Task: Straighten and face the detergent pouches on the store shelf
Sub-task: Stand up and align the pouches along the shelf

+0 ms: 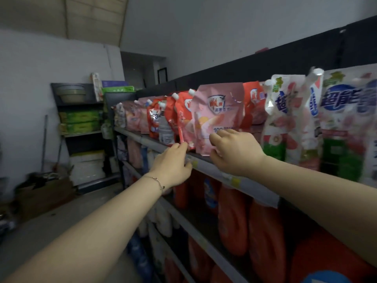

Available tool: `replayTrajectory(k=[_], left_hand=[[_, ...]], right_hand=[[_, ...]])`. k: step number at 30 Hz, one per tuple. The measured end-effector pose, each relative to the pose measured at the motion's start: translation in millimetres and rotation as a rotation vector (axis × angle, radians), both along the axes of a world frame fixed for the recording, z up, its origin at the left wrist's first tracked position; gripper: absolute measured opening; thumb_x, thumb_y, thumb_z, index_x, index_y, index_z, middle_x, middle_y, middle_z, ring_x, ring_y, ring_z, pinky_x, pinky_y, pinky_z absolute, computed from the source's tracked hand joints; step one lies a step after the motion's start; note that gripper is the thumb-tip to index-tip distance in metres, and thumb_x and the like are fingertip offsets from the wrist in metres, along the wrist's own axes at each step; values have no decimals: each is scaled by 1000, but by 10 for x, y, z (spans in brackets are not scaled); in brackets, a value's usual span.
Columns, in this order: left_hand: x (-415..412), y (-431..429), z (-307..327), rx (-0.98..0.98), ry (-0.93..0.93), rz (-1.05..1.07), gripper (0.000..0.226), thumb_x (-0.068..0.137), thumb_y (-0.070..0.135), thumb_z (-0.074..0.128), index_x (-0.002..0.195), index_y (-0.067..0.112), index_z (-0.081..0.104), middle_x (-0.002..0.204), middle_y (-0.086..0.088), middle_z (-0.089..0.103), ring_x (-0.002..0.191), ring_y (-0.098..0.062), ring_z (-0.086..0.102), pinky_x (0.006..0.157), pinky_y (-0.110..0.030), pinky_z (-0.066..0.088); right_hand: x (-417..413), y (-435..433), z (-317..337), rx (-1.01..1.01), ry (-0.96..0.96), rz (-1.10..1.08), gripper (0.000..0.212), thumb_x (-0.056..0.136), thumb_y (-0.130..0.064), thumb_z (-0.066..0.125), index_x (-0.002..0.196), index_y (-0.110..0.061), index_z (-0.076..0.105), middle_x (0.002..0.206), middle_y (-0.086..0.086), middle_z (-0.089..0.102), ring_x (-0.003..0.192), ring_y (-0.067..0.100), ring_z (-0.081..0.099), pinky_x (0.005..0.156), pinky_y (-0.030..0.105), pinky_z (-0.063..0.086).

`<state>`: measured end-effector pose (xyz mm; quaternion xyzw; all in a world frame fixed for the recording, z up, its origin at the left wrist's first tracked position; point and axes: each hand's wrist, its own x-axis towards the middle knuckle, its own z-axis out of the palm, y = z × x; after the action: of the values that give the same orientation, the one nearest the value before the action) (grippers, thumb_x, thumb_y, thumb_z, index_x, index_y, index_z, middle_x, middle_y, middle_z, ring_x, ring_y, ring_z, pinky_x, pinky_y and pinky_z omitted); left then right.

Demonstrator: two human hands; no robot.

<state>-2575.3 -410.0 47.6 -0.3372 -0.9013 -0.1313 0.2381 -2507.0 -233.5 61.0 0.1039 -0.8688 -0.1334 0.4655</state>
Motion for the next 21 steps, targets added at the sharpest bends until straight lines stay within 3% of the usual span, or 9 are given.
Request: replayTrajectory(k=[6, 11, 18, 21], left_hand=[[-516, -426, -93, -8, -31, 88, 33, 92, 35, 50, 121, 19, 43, 121, -1, 50, 114, -24, 51, 87, -42, 48], [-1025, -735, -188, -10, -19, 141, 28, 92, 36, 50, 114, 20, 44, 114, -1, 51, 106, -24, 53, 77, -39, 47], [-1844, -1236, -357, 1, -80, 250, 27, 93, 36, 49, 114, 20, 43, 109, 0, 50, 101, -23, 54, 82, -42, 49], [-2278, -1443, -341, -8, -101, 309, 24, 94, 35, 48, 113, 19, 43, 108, -2, 50, 100, -24, 54, 80, -43, 50]], right_hand=[[-645, -449, -79, 10, -5, 142, 22, 70, -30, 40, 69, -12, 51, 60, 6, 54, 49, 31, 56, 40, 27, 33], [-1279, -756, -120, 38, -63, 123, 20, 66, -29, 63, 71, -12, 54, 64, 6, 57, 53, 30, 59, 46, 25, 27], [-2402, -1127, -144, 39, -139, 229, 19, 78, -26, 55, 85, -8, 56, 79, 10, 60, 71, 35, 62, 51, 31, 32], [-2909, -1287, -65, 64, -166, 250, 24, 88, -30, 50, 99, -9, 54, 96, 10, 60, 88, 34, 60, 57, 33, 30]])
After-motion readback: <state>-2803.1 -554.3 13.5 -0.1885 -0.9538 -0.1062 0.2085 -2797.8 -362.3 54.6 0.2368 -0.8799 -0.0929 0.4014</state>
